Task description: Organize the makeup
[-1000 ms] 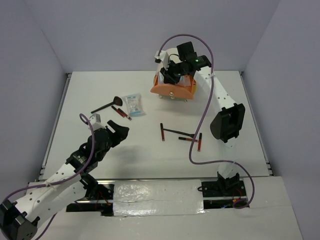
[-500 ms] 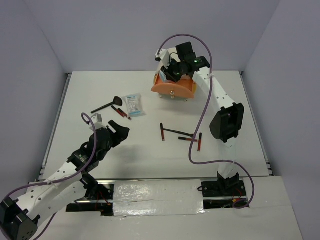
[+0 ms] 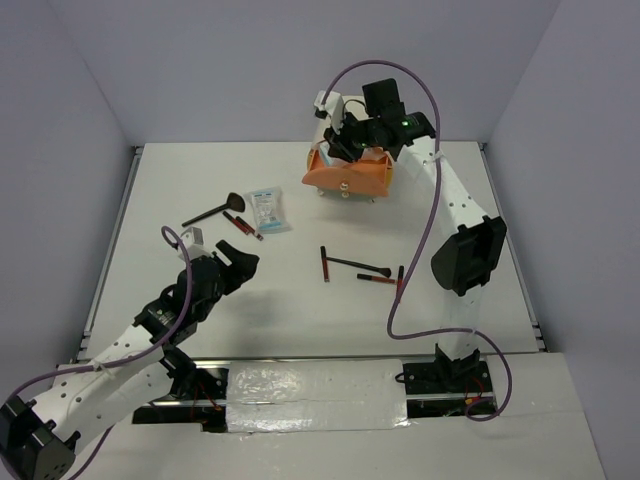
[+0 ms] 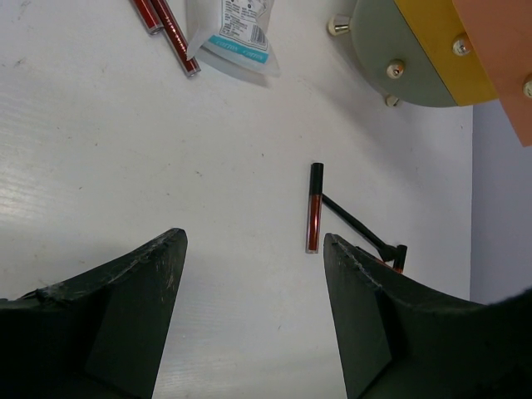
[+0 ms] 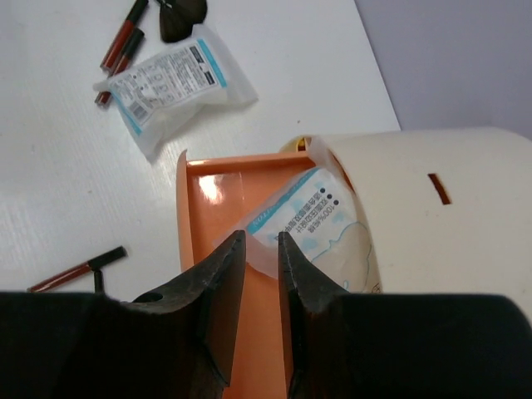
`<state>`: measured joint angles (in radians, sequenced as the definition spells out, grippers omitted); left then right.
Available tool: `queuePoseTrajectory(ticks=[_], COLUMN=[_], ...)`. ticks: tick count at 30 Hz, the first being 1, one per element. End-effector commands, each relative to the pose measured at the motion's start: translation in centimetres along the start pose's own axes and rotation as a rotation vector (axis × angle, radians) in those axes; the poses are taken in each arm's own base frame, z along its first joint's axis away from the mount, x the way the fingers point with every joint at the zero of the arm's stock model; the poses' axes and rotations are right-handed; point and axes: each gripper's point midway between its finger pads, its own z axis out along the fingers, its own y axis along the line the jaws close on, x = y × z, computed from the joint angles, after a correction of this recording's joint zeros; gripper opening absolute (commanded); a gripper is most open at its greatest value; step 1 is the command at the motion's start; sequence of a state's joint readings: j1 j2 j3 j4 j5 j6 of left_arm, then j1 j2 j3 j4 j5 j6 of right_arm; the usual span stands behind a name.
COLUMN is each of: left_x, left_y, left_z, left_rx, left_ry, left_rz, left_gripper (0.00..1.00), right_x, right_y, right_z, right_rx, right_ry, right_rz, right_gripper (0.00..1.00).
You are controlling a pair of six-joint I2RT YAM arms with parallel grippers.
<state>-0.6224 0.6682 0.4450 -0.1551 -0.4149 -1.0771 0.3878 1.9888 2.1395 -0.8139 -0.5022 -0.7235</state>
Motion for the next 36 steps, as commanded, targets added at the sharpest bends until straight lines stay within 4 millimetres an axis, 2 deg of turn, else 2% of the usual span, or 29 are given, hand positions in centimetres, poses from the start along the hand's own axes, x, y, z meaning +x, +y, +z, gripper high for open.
queuePoseTrajectory(ticks=[1, 9, 16, 25, 36], left_x=[-1.5, -1.6, -1.6, -1.7, -1.6], left_y=[-1.4, -1.1, -0.8, -0.8, -0.7], left_z=[-0.3, -0.6, -0.8, -0.8, -0.8], left_rx=[0.038, 0.029, 0.022, 0.021, 0.019], left_ry=[-0.044, -0.048, -0.05, -0.053, -0.053], left_rz=[-0.024, -0.031, -0.037, -0.039, -0.041], left_gripper=[0.79, 0.79, 0.79, 0.79, 0.79], right_x=[-4.8, -4.5, -2.9, -1.1, 0.4], right_y=[-0.4, -1.3, -2.7, -3.1, -5.0], right_z=[-2.4, 1.3, 3.8, 5.0, 4.5], right_rx=[0.016, 0.047, 0.115, 0.131, 0.236], right_ry=[-0.143, -0.114, -0.057, -0.006, 0.063], right_rz=[-0.04, -0.024, -0.023, -0.019, -0.011], right_gripper=[0.3, 0.32, 0.31, 0.31, 0.31])
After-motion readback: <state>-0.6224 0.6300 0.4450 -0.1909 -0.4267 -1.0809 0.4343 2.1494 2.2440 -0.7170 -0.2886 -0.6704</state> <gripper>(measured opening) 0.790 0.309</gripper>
